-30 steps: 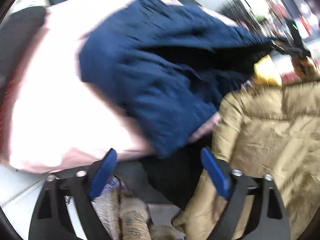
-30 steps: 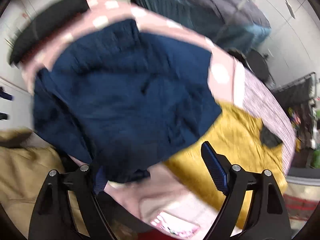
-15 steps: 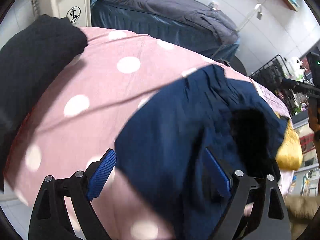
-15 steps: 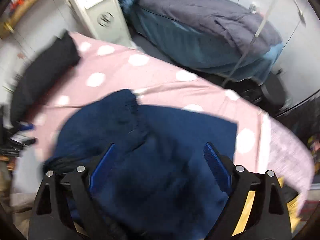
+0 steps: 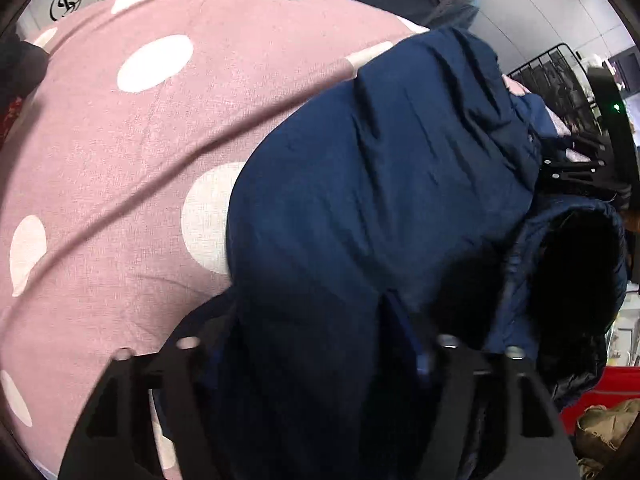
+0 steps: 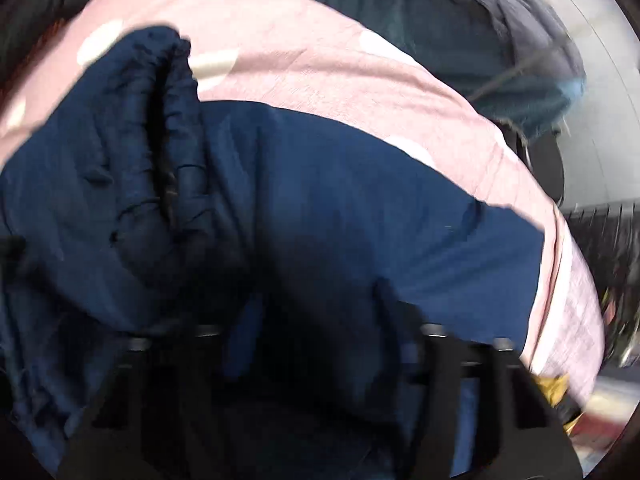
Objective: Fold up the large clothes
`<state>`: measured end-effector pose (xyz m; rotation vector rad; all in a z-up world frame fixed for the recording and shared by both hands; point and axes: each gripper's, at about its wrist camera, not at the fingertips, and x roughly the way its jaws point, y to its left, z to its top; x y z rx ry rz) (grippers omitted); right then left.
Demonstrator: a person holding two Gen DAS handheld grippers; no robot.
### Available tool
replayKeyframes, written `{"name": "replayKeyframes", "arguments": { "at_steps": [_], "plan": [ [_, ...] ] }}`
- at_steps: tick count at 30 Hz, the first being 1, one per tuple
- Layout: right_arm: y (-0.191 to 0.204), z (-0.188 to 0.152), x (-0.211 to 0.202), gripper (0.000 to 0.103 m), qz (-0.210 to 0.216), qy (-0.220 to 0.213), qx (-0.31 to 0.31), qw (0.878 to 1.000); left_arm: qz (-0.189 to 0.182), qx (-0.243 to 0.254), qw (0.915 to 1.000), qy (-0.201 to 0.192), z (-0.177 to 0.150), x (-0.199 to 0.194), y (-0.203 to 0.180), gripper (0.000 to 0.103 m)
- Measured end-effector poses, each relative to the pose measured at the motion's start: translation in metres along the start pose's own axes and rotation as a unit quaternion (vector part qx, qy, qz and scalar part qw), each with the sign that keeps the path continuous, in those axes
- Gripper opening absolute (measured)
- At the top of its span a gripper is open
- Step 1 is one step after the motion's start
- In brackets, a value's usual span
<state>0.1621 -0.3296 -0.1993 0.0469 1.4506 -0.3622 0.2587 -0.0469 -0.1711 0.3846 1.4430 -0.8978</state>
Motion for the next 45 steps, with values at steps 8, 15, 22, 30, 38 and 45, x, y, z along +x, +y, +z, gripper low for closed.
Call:
{"name": "replayKeyframes", "arguments": {
  "at_steps": [8,15,22,30,38,45],
  "plan": [
    [-0.027,-0.028,-0.086,0.006,0.052,-0.083,0.105,0.99,0.028,0.0,0.9951,-0.095,-0.019,-0.09,-0.01,0.01],
    [-0.097,-0.066,-0.216,0.005,0.025,-0.227,0.192,0.955,0.101,-0.086,0.9663,-0.221,-0.04,-0.231,0.03,0.009],
    [-0.197,-0.125,-0.296,0.004,0.052,-0.293,0.341,0.892,0.162,-0.118,0.9221,-0.331,-0.041,-0.353,0.057,0.009],
    [-0.215,-0.138,-0.256,0.005,0.065,-0.271,0.377,0.883,0.213,-0.148,0.9106,-0.321,0.017,-0.371,0.109,0.017],
    [-0.197,-0.137,-0.105,0.057,0.055,-0.077,0.42,0.903,0.137,-0.25,0.9287,-0.237,0.035,-0.248,0.145,0.091],
    [-0.146,-0.164,-0.08,0.066,0.041,-0.045,0.349,0.935,0.136,-0.242,0.9394,-0.201,-0.012,-0.214,0.125,0.091]
  ]
}}
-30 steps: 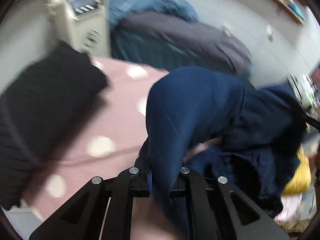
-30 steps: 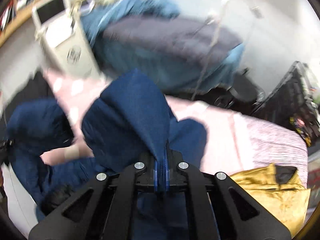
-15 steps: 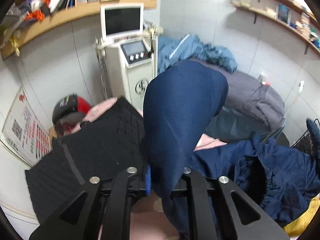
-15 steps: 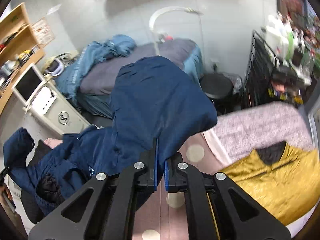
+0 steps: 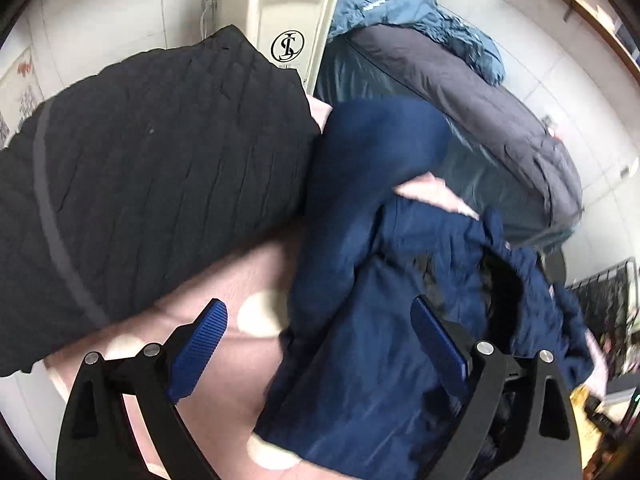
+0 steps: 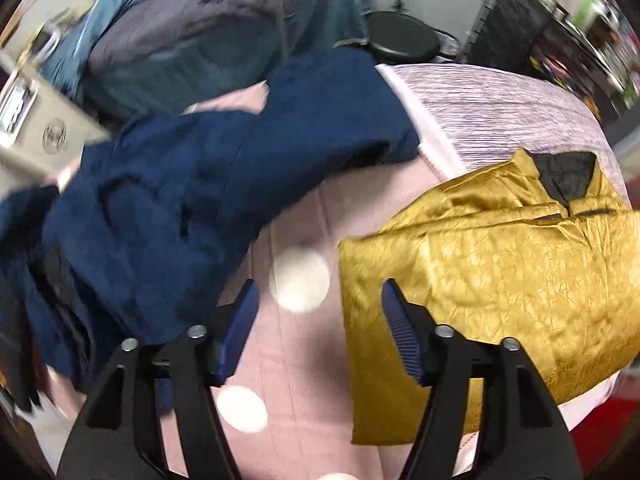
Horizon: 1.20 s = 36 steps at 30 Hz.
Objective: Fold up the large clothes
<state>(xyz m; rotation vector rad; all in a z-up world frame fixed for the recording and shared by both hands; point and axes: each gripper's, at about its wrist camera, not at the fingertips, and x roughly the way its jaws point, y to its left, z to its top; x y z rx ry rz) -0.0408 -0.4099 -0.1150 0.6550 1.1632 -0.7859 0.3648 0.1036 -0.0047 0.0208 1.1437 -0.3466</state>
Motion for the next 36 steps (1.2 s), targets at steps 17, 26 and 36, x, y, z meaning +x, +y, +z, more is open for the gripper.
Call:
{"name": "replayKeyframes", "arguments": {
  "at_steps": [17,26,36],
  "plan": [
    [0.179,-0.056,0.014,0.074,0.073,0.008,-0.23,0.97,0.013,0.146,0.9886,0.035,-0.128,0.003,-0.063,0.096],
    [0.296,-0.063,0.062,0.067,0.037,0.051,-0.311,0.948,0.046,0.106,0.9923,0.044,-0.062,0.05,-0.111,0.096],
    [0.175,-0.105,0.046,0.006,-0.01,0.04,-0.252,0.967,0.118,0.156,0.9752,0.103,-0.067,0.106,-0.126,0.032]
  ]
}}
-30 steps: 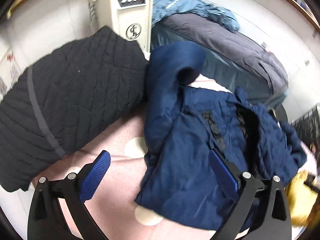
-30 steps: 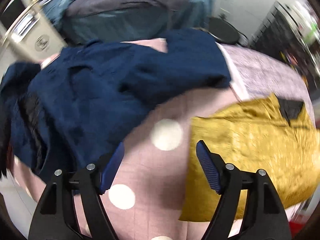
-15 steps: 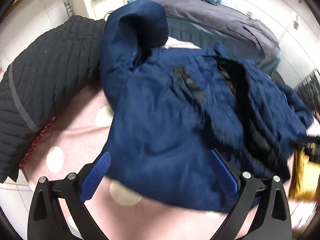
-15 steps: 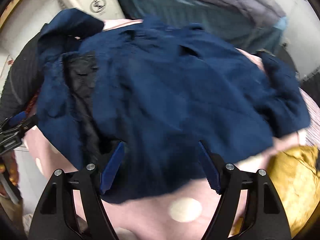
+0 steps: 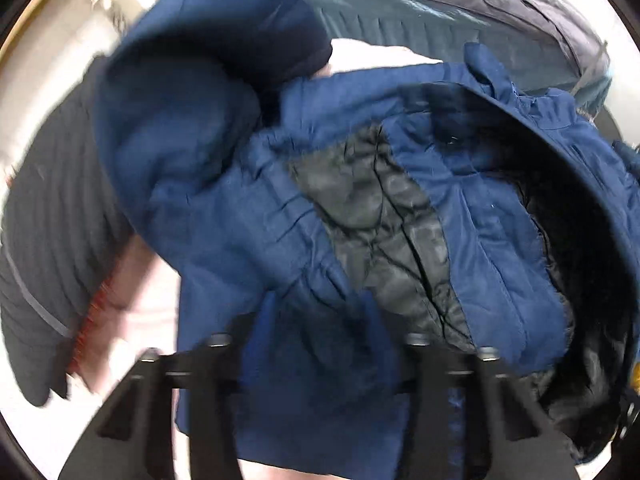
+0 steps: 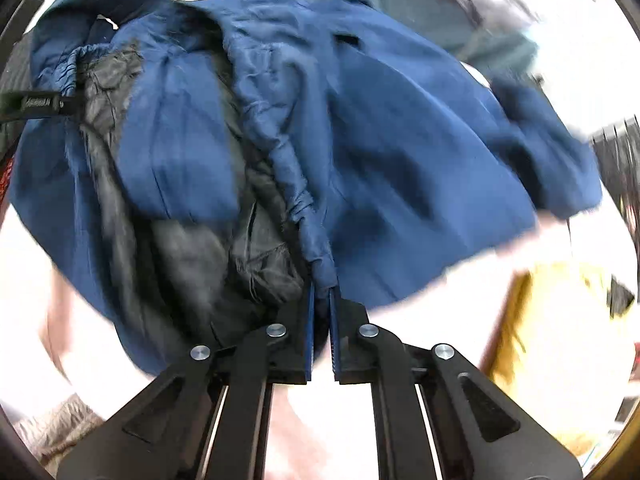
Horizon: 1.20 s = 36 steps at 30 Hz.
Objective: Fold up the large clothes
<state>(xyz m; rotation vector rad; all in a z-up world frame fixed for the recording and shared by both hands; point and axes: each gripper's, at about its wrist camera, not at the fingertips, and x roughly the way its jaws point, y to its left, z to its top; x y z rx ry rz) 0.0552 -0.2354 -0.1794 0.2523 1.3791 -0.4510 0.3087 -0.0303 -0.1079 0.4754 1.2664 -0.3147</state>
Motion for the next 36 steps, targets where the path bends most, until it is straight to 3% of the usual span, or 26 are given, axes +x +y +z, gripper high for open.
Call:
{"name": "replayKeyframes", "arguments": {
  "at_steps": [1,4,8,10,11,12,15,19,21,24,27,28,31,33,35,36],
  "plan": [
    [-0.009,-0.017,-0.001,0.006,0.004,0.011,0.004,1.0,-0.006,-0.003,1.0,0.002,-0.005,0.001,0.002,0.024],
    [-0.027,-0.074,-0.002,0.006,0.038,0.049,0.008,0.998,-0.028,0.009,0.9995,0.012,-0.028,0.002,0.001,0.014],
    [-0.02,-0.106,-0.013,0.009,0.061,0.061,-0.006,0.996,-0.036,0.004,0.9993,0.007,-0.072,-0.015,0.002,0.008],
    [-0.02,-0.109,-0.031,0.029,0.058,0.033,-0.007,0.998,-0.029,0.004,0.9995,-0.006,-0.102,-0.031,0.009,0.007],
    [-0.019,-0.108,-0.045,0.058,0.038,0.005,-0.011,0.999,-0.028,0.001,0.9996,-0.008,-0.112,-0.037,0.014,0.007],
    [-0.02,-0.106,-0.055,0.072,0.021,-0.018,-0.014,1.0,-0.027,-0.007,0.9996,-0.002,-0.13,-0.042,0.023,0.007],
    [-0.013,-0.091,-0.079,0.075,0.007,-0.079,-0.027,0.996,-0.036,-0.035,0.9981,0.035,-0.176,-0.04,0.046,0.005],
    [0.008,-0.048,-0.072,0.075,0.0,-0.092,-0.051,0.994,-0.024,-0.058,0.9929,0.101,-0.237,-0.018,0.065,0.0],
    [0.017,-0.027,-0.07,0.075,-0.012,-0.101,-0.066,0.993,-0.035,-0.101,0.9851,0.135,-0.268,-0.004,0.079,0.0],
    [0.03,0.013,-0.05,0.078,-0.06,-0.094,-0.077,0.991,-0.046,-0.143,0.9791,0.137,-0.29,-0.002,0.091,0.0],
    [0.037,0.046,-0.044,0.078,-0.076,-0.117,-0.067,0.988,-0.055,-0.167,0.9795,0.098,-0.294,-0.021,0.097,0.001],
    [0.041,0.057,-0.037,0.078,-0.083,-0.113,-0.072,0.987,-0.063,-0.173,0.9799,0.077,-0.291,-0.029,0.099,0.008],
    [0.052,0.08,-0.016,0.074,-0.089,-0.08,-0.084,0.989,-0.064,-0.169,0.9831,0.026,-0.27,-0.053,0.096,0.077],
    [0.056,0.082,-0.004,0.038,-0.095,-0.06,-0.098,0.989,-0.071,-0.157,0.9848,-0.024,-0.251,-0.068,0.089,0.081],
    [0.054,0.077,0.001,0.023,-0.107,-0.047,-0.102,0.988,-0.061,-0.126,0.9895,-0.035,-0.231,-0.071,0.068,0.098],
    [0.05,0.069,-0.002,0.02,-0.105,-0.054,-0.096,0.988,-0.056,-0.101,0.9929,-0.029,-0.216,-0.065,0.057,0.096]
  ]
}}
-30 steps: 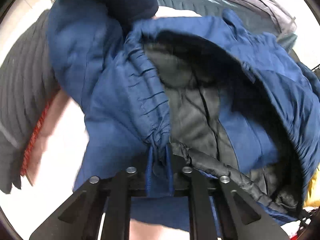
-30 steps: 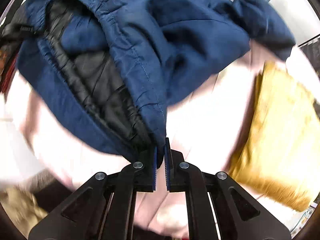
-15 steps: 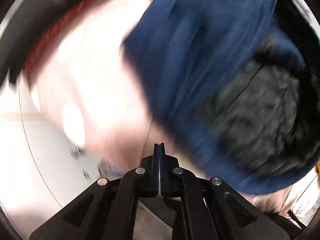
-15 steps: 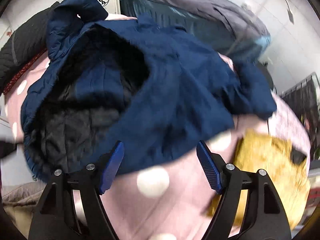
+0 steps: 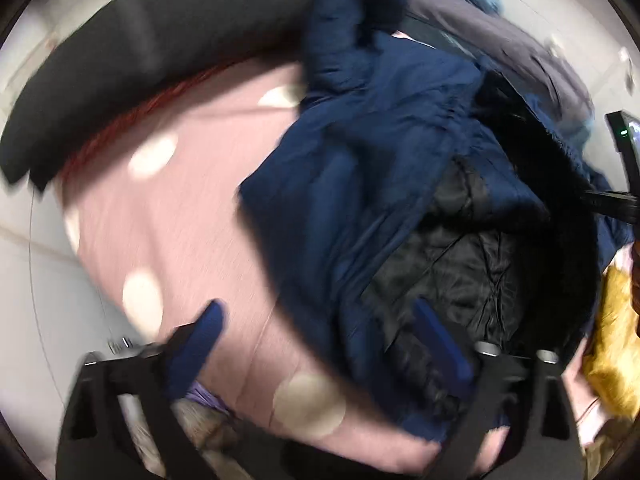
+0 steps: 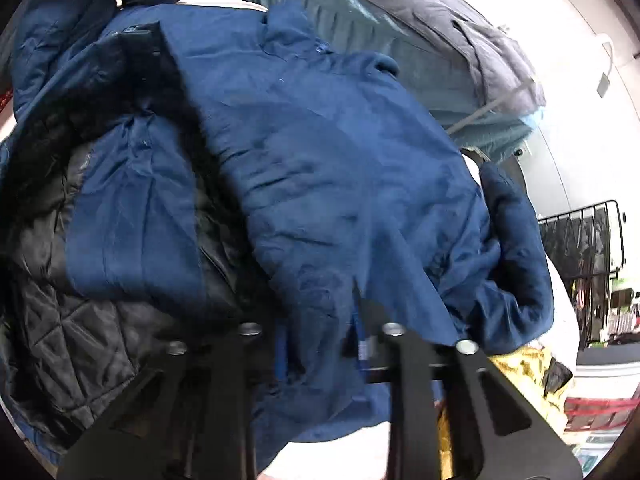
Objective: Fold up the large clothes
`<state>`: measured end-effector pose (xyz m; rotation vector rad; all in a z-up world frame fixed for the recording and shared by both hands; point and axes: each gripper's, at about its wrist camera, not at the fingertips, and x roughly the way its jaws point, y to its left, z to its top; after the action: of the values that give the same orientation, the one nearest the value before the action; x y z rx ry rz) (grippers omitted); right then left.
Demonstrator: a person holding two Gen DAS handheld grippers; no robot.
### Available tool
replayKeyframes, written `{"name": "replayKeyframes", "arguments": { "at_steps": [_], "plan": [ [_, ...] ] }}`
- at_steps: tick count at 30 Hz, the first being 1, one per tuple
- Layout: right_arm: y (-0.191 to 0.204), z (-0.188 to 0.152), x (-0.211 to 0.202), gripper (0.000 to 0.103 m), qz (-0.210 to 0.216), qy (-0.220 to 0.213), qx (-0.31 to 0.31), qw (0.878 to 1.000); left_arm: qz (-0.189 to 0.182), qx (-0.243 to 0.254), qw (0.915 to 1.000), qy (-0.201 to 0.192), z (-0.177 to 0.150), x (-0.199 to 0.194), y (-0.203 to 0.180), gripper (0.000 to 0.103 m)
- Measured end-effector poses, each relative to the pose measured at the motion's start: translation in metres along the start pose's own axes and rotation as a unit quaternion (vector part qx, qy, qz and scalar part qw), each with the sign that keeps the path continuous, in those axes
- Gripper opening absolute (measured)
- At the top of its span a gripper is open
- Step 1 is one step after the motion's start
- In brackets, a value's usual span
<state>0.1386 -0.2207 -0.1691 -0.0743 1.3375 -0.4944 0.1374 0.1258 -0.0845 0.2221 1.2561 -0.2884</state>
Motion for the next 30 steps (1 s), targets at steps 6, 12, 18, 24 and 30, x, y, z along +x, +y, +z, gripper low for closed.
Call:
{"name": "replayKeyframes", "arguments": {
  "at_steps": [6,12,18,24,30],
  "plan": [
    [-0.044,-0.049,-0.032,0.018,0.023,-0.027,0.048,0.998,0.065,0.098,0.9915,0.057,0.03,0.06,-0.042,0.064],
    [-0.095,-0.117,-0.075,0.017,0.063,-0.034,0.116,0.991,0.034,0.041,0.9963,0.067,0.029,0.056,-0.007,0.018],
    [-0.104,-0.223,-0.078,0.017,0.081,0.041,0.126,0.988,0.048,0.025,0.996,0.07,-0.029,0.013,0.055,0.011],
    [-0.055,-0.309,-0.034,0.02,0.096,0.14,0.039,0.985,0.049,0.031,0.9924,0.109,-0.096,0.03,0.075,0.011],
    [-0.037,-0.317,-0.041,0.042,0.072,0.125,-0.013,0.99,-0.009,0.018,0.9891,0.146,-0.107,0.046,0.08,0.032]
  ]
}}
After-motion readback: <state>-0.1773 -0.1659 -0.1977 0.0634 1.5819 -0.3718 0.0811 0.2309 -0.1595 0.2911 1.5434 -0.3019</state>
